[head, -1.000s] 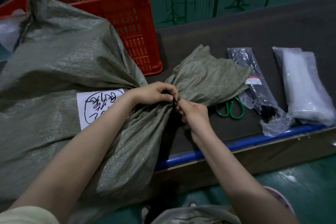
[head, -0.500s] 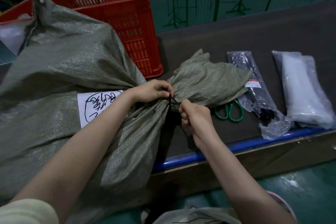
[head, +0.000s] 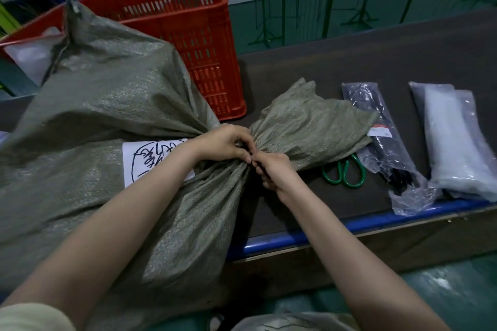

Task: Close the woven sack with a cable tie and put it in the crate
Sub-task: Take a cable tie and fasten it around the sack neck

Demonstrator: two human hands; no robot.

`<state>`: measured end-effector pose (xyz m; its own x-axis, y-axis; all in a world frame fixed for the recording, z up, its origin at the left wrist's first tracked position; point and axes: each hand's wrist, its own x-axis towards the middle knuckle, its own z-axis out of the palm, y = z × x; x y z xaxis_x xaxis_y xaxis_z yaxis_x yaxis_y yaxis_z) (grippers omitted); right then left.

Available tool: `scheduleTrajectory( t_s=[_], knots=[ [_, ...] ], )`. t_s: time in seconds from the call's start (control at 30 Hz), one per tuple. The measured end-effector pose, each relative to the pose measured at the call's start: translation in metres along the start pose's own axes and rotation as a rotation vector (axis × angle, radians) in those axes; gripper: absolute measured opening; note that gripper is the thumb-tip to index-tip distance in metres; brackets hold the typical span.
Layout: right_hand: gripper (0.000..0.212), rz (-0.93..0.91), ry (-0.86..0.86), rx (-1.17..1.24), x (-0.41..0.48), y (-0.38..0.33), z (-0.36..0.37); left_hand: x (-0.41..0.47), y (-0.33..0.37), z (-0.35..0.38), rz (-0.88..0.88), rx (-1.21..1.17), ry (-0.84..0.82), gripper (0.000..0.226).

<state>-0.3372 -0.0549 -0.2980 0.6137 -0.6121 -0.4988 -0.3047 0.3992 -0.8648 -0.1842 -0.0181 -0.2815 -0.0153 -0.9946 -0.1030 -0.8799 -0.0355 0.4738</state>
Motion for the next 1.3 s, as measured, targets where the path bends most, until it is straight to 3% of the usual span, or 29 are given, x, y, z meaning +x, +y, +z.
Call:
scheduleTrajectory(
  t_s=[0.3, 0.83, 1.07, 1.3],
  knots=[
    [0.035, -0.057, -0.015, 0.115, -0.009, -0.004, -0.002, -0.002, -0.001, -0.009, -0.007, 0.074, 0.142, 0.018],
    [0.035, -0.092, -0.002, 0.051, -0.037, -0.004, -0.015, 0.004, -0.005, -0.005, -0.141, 0.197, 0.102, 0.019],
    [0.032, 0.076, -0.109, -0.254, -0.022, -0.01, -0.013, 0.002, -0.005, -0.005, -0.141, 0.126, 0.026, 0.023],
    [0.03, -0.039, -0.007, -0.157, 0.002, -0.015, 0.005, 0.005, -0.003, -0.006, -0.165, 0.135, 0.038, 0.02]
  ],
)
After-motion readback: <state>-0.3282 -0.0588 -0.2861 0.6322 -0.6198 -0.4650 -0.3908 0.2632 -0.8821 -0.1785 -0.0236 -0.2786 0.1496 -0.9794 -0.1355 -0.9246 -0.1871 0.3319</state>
